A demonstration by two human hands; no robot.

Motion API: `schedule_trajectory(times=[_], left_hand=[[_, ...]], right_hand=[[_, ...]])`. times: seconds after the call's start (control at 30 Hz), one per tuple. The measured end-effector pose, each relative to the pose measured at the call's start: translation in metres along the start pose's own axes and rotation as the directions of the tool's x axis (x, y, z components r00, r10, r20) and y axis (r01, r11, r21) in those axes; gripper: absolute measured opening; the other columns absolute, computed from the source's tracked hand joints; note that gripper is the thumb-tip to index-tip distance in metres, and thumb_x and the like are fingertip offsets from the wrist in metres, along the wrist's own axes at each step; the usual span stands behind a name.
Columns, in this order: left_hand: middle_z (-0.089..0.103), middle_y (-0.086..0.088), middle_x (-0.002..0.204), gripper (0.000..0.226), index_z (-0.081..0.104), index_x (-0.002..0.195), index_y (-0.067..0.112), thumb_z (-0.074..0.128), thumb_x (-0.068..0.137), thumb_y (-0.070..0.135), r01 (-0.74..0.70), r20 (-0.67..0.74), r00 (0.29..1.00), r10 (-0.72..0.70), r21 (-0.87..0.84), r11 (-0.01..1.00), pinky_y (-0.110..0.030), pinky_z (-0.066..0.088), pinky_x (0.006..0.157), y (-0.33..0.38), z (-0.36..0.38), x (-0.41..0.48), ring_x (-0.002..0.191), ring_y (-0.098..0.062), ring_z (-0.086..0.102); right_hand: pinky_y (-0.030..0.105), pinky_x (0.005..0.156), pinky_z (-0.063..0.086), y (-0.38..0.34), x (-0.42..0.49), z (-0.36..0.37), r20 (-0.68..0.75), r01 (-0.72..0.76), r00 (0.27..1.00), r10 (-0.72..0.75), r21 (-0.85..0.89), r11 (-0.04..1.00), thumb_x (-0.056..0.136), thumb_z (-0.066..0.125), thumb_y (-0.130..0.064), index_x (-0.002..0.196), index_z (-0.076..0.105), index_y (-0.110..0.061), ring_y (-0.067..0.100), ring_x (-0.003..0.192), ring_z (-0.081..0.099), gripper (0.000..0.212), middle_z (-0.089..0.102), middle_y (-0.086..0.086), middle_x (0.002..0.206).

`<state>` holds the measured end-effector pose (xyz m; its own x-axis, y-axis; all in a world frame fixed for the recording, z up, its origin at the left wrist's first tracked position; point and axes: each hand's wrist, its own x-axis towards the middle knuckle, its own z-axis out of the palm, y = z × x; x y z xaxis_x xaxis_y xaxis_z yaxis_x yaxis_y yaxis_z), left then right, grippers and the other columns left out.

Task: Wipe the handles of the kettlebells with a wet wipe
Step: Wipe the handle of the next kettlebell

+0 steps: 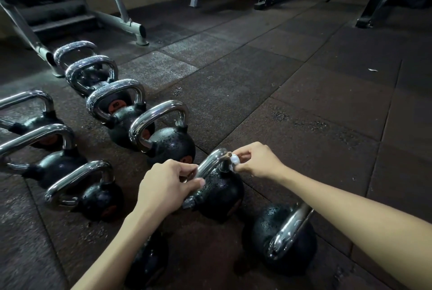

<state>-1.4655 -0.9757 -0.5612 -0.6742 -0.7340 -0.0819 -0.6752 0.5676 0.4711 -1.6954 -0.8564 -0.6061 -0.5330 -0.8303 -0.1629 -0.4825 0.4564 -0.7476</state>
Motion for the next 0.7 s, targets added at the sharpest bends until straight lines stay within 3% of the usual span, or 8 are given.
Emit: schedule_trajectory(times=[0.13, 0.2, 0.33, 0.43, 0.5, 0.6, 0.7], left_hand=[[0.077, 0.006, 0.095, 0.025, 0.075, 0.103, 0.043, 0.074, 0.084, 0.058, -0.072, -0.014, 0.997, 0.074, 0.077, 0.994, -0.035, 0.057, 0.08, 0.031, 0.012, 0.017, 0.095, -0.021, 0.072], [0.075, -0.001, 0.092, 0.027, 0.076, 0.104, 0.035, 0.072, 0.086, 0.054, -0.105, -0.011, 0.994, 0.108, 0.164, 0.981, -0.034, 0.053, 0.076, 0.052, 0.02, 0.031, 0.095, -0.028, 0.07], [0.074, -0.007, 0.104, 0.031, 0.075, 0.107, 0.024, 0.075, 0.087, 0.049, -0.134, 0.003, 0.99, 0.138, 0.268, 0.954, -0.032, 0.043, 0.075, 0.089, 0.025, 0.054, 0.102, -0.031, 0.069], [0.075, -0.001, 0.102, 0.033, 0.076, 0.109, 0.031, 0.077, 0.084, 0.053, -0.152, 0.007, 0.988, 0.156, 0.255, 0.955, -0.031, 0.045, 0.075, 0.079, 0.02, 0.055, 0.101, -0.026, 0.07], [0.078, 0.006, 0.104, 0.037, 0.074, 0.117, 0.041, 0.079, 0.082, 0.053, -0.23, -0.074, 0.968, 0.241, 0.136, 0.964, -0.03, 0.051, 0.077, 0.064, 0.017, 0.045, 0.102, -0.018, 0.07], [0.074, 0.024, 0.115, 0.049, 0.068, 0.127, 0.05, 0.084, 0.08, 0.048, -0.409, -0.255, 0.892, 0.374, -0.103, 0.906, -0.02, 0.045, 0.069, 0.053, 0.017, 0.021, 0.085, -0.001, 0.065], [0.068, 0.031, 0.122, 0.05, 0.071, 0.125, 0.045, 0.085, 0.077, 0.05, -0.464, -0.355, 0.857, 0.373, -0.219, 0.858, -0.012, 0.041, 0.063, 0.049, 0.014, 0.012, 0.064, 0.01, 0.055]], right_hand=[[0.012, 0.076, 0.055, 0.0, 0.0, -0.026, -0.169, -0.027, 0.985, 0.016, -0.064, 0.998, 0.073, 0.083, -0.014, 0.097, 0.084, -0.027, -0.004, 0.084, 0.072, 0.027, 0.079, -0.012, 0.087], [0.005, 0.071, 0.05, 0.001, -0.006, -0.046, -0.271, -0.033, 0.962, 0.034, 0.01, 0.999, 0.074, 0.086, -0.017, 0.097, 0.083, -0.028, -0.006, 0.085, 0.071, 0.026, 0.078, -0.015, 0.087], [0.012, 0.076, 0.052, 0.002, -0.031, -0.066, -0.38, 0.057, 0.925, 0.004, 0.15, 0.987, 0.075, 0.09, -0.023, 0.098, 0.079, -0.03, -0.007, 0.088, 0.072, 0.026, 0.079, -0.016, 0.09], [0.013, 0.075, 0.05, -0.002, -0.044, -0.063, -0.338, 0.055, 0.941, 0.034, 0.252, 0.966, 0.077, 0.089, -0.022, 0.099, 0.076, -0.026, -0.004, 0.088, 0.072, 0.026, 0.08, -0.012, 0.091], [0.018, 0.068, 0.048, -0.011, -0.046, -0.058, -0.266, 0.026, 0.961, 0.07, 0.342, 0.939, 0.079, 0.089, -0.021, 0.1, 0.076, -0.022, -0.002, 0.073, 0.07, 0.025, 0.081, -0.006, 0.093], [0.011, 0.046, 0.037, -0.032, -0.045, -0.048, -0.184, 0.018, 0.979, 0.084, 0.495, 0.869, 0.082, 0.086, -0.013, 0.102, 0.076, -0.011, -0.002, 0.049, 0.053, 0.023, 0.08, 0.005, 0.091], [0.007, 0.043, 0.034, -0.051, -0.045, -0.035, -0.095, 0.027, 0.995, 0.03, 0.545, 0.838, 0.081, 0.085, -0.01, 0.1, 0.078, -0.008, -0.004, 0.044, 0.053, 0.02, 0.078, 0.002, 0.08]])
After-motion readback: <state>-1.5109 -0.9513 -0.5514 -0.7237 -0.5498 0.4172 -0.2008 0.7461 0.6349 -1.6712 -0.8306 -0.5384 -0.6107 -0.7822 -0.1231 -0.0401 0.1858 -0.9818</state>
